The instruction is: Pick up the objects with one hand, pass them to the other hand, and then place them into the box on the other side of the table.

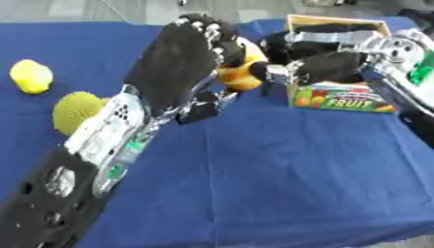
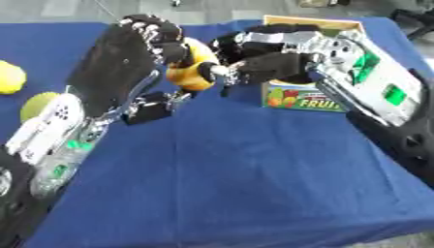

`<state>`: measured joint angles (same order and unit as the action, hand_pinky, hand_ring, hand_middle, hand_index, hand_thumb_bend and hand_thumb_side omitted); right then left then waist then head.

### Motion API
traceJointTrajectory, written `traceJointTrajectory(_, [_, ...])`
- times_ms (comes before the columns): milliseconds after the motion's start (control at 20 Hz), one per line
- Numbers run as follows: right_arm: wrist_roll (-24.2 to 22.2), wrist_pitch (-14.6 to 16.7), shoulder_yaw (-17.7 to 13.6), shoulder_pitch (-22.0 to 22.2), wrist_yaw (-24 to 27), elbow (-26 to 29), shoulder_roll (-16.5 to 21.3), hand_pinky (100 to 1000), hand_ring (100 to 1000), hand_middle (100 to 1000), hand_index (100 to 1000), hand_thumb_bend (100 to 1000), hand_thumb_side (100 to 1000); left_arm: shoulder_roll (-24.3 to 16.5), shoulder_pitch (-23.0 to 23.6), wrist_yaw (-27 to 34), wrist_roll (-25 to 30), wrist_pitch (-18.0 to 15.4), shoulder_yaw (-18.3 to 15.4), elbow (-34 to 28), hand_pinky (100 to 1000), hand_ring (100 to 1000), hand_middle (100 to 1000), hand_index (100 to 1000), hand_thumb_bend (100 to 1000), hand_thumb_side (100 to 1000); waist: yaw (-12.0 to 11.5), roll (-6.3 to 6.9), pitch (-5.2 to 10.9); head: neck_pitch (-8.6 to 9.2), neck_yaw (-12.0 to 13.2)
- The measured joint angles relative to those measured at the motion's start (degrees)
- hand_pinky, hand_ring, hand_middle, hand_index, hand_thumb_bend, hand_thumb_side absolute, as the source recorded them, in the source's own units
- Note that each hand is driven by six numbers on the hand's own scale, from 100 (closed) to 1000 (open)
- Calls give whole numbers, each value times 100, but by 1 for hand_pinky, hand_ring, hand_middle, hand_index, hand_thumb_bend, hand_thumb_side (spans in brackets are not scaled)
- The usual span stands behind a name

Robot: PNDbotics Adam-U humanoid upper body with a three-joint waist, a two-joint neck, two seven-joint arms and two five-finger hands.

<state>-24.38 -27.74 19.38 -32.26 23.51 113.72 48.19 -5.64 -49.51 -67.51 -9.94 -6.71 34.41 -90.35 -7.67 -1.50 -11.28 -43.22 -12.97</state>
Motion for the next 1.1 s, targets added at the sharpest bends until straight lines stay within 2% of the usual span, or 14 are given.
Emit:
traceJointTrajectory(250, [76,-22,0,0,78,0,0,657,790,741,812,100,467,14,0,-38,-9,6,-1,-34,494,448,362,475,258,100,0,0,0,0,-2])
traceJointTrajectory(700, [58,9,-52,0,142,0,0,619,698,638,720,100,334,97,0,-199,-70,32,-33,-38,501,454,370,482,261,100,14,0,0,0,-5])
traceJointTrajectory(900, [71,59,-72,-1,180,-1,0,597,666,597,676,100,340,107,2,-264,-111,67,-58,-38,520,466,386,501,307,100,20,0,0,0,-9])
traceJointTrajectory(1100, [180,66,-100,2,268,-3,-1,570,653,559,638,100,389,153,2,-309,-131,141,-89,-38,539,479,401,518,333,100,29,0,0,0,-14])
